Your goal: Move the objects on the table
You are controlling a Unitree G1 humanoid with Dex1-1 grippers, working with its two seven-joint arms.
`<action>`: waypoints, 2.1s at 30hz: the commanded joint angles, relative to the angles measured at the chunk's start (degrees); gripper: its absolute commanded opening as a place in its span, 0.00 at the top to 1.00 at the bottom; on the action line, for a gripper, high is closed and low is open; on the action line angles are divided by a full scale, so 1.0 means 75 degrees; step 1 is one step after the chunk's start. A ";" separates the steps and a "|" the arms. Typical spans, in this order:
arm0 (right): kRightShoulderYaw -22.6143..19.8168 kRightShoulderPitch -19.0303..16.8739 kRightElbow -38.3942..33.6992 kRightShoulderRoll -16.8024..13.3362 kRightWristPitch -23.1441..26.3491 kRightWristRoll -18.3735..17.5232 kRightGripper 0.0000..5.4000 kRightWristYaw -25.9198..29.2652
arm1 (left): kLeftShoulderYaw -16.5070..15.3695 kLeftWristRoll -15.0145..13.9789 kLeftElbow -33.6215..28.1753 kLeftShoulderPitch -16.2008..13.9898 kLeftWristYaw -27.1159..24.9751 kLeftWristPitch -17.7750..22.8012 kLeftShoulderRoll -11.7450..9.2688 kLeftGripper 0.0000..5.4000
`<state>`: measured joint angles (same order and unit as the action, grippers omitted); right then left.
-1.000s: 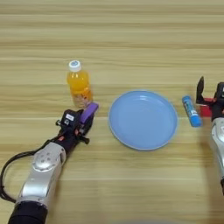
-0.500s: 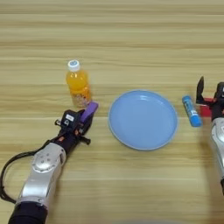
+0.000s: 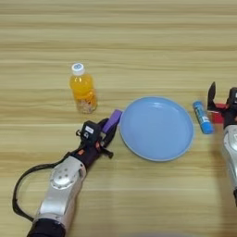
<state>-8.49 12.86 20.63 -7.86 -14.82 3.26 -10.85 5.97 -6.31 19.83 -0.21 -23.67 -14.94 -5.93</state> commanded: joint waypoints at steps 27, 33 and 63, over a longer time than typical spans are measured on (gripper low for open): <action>0.0008 0.0122 0.0092 -0.0065 -0.0094 0.0063 0.00 0.0011 | 0.0111 0.0357 -0.0156 0.0150 0.0514 -0.0231 0.0402 0.75; 0.0013 0.0137 0.0114 -0.0064 -0.0100 0.0063 0.00 0.0009 | 0.0289 0.0499 -0.0777 -0.0028 0.0564 -0.0307 0.0360 0.75; 0.0057 0.0154 0.0131 -0.0044 -0.0099 0.0088 0.00 -0.0016 | 0.0879 0.0509 -0.2683 -0.0073 0.0190 0.0508 -0.0027 0.75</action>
<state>-8.20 13.03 21.21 -8.11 -15.53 3.29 -10.82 12.14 -2.59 1.63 -2.25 -21.63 -13.20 -5.63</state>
